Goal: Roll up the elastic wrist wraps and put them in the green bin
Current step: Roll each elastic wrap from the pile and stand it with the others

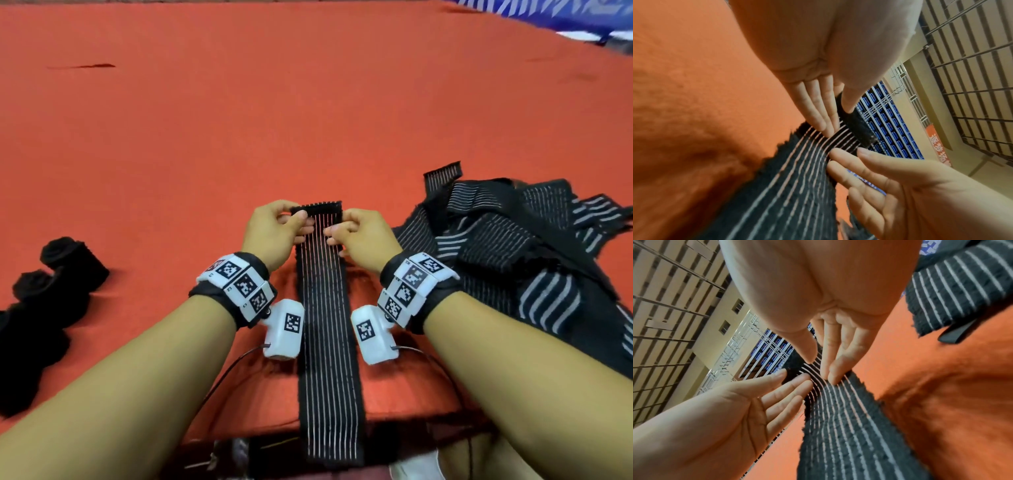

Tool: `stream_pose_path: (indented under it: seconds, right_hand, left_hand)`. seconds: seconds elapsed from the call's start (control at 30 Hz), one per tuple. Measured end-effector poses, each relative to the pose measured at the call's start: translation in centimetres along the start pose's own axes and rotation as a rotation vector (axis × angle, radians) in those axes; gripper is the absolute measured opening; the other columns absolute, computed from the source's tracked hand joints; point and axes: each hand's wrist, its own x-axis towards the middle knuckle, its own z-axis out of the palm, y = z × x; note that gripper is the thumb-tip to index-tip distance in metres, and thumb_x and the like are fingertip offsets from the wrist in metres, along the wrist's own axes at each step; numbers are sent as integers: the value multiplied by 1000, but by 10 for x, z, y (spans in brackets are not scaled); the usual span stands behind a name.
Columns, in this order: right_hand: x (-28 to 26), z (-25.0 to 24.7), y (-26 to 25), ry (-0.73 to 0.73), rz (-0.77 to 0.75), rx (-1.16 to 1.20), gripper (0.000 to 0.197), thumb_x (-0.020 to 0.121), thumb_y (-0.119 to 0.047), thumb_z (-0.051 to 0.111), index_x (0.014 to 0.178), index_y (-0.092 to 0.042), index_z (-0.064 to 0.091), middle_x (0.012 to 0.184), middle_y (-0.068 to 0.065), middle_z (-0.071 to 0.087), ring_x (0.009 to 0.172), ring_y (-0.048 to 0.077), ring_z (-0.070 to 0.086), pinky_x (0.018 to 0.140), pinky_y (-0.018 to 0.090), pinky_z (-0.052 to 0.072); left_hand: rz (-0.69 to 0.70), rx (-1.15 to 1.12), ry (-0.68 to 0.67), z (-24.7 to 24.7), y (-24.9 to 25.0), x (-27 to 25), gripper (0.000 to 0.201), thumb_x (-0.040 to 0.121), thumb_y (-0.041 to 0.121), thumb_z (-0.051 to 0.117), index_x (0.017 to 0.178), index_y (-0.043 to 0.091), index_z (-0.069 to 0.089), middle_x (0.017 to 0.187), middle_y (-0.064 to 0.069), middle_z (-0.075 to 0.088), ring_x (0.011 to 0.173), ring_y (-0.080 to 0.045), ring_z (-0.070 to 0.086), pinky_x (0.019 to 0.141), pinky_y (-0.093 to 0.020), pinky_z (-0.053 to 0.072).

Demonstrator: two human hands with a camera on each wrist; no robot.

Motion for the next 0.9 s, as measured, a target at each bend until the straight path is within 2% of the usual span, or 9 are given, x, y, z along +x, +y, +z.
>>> stream_pose_path:
  seconds: [0.07,0.13,0.23,0.33,0.47,0.57,0.63,0.7,0.9]
  right_hand:
    - [10,6,10,-65,56,-56,44,85,-29,62,128,-17,59,101,-1,77,94,26,73,85,54,58]
    - [15,11,18,-162,107,-121,76,89,-25,69,154,-13,30,125,0,70,111,23,67,99,49,53]
    - [21,14,27,-252,120,-178,89,89,-18,73,158,-13,18,136,3,61,120,20,62,106,42,49]
    - [23,13,20,-311,71,-346,76,83,-16,80,149,-14,42,132,4,62,120,19,61,107,41,48]
    - [21,20,12,-352,-80,-720,59,80,-23,81,134,-15,59,133,10,58,121,27,58,102,34,46]
    - [17,29,9,-375,-138,-853,32,87,-17,71,117,-7,64,128,16,55,112,32,58,84,32,47]
    - [13,33,9,-393,-138,-902,27,89,-13,65,115,-5,62,128,16,50,113,33,56,88,35,49]
    - [11,34,10,-406,-141,-928,31,89,-12,63,119,-5,60,130,15,48,118,32,52,98,40,49]
    - [-1,28,13,-382,-155,-881,33,93,-11,58,126,-6,57,133,14,49,121,31,51,99,37,45]
  left_hand:
    - [-82,17,-64,2,-11,9,18,99,8,63,115,15,60,97,-6,75,90,-17,73,83,-36,60]
    - [-171,75,-133,2,-25,14,52,95,8,67,141,15,43,113,-5,72,96,-20,71,89,-39,58]
    - [-254,68,-183,2,-40,15,73,91,-4,68,151,10,27,122,-7,66,102,-16,67,87,-32,57]
    - [-261,114,-255,4,-42,14,72,80,-20,70,140,7,42,128,-12,61,121,-19,61,95,-27,51]
    - [-73,826,-363,10,-31,16,56,75,13,88,127,18,66,126,-1,69,120,-20,63,105,-30,48]
    - [72,1195,-418,20,-15,12,34,83,21,80,115,13,71,119,-9,69,112,-30,63,87,-35,48]
    - [121,1323,-440,27,-7,6,23,89,10,68,112,7,66,120,-14,63,111,-34,63,82,-38,46]
    - [146,1393,-452,30,-6,2,24,91,4,60,114,4,62,123,-15,59,114,-35,60,86,-40,47]
    - [184,1479,-489,33,-10,0,23,92,5,55,114,6,63,119,-16,62,110,-38,64,86,-43,50]
